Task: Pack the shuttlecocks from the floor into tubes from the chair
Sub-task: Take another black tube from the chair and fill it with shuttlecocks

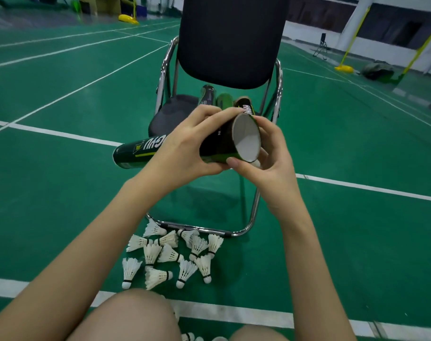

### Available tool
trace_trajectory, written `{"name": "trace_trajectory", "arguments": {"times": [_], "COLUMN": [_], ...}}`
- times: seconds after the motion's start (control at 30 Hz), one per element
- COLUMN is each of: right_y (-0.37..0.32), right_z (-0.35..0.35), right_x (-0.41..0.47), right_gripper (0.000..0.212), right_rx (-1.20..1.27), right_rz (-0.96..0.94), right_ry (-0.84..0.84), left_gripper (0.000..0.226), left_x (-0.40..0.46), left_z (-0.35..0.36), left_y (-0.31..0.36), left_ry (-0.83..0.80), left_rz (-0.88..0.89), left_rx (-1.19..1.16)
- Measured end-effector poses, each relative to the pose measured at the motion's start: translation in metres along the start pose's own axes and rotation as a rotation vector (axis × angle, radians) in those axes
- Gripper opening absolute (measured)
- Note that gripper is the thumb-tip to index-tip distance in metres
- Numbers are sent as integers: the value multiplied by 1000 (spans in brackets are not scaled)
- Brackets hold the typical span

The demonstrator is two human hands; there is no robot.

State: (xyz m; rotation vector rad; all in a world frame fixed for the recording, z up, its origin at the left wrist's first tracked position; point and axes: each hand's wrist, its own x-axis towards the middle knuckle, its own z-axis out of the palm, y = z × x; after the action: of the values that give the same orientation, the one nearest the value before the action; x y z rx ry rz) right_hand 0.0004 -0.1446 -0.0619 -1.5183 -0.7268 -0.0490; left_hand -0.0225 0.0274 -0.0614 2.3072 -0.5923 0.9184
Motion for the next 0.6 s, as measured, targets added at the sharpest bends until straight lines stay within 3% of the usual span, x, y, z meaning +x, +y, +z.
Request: {"name": "trace_trajectory", "arguments": {"times": [0.17, 0.6], "right_y": [29, 117], "right_z": [-8, -5], "right_x": [2, -27], "right_gripper": [63, 67], "right_rx": [51, 193], "right_rz": [52, 346], "right_ry": [19, -78], "left_gripper": [97, 86], "left_x": [-14, -90], "left_z": [16, 64], "left_y": [-25, -69], "left_ry": [-116, -227], "left_rz": [-83, -289], "left_rx": [76, 83]}}
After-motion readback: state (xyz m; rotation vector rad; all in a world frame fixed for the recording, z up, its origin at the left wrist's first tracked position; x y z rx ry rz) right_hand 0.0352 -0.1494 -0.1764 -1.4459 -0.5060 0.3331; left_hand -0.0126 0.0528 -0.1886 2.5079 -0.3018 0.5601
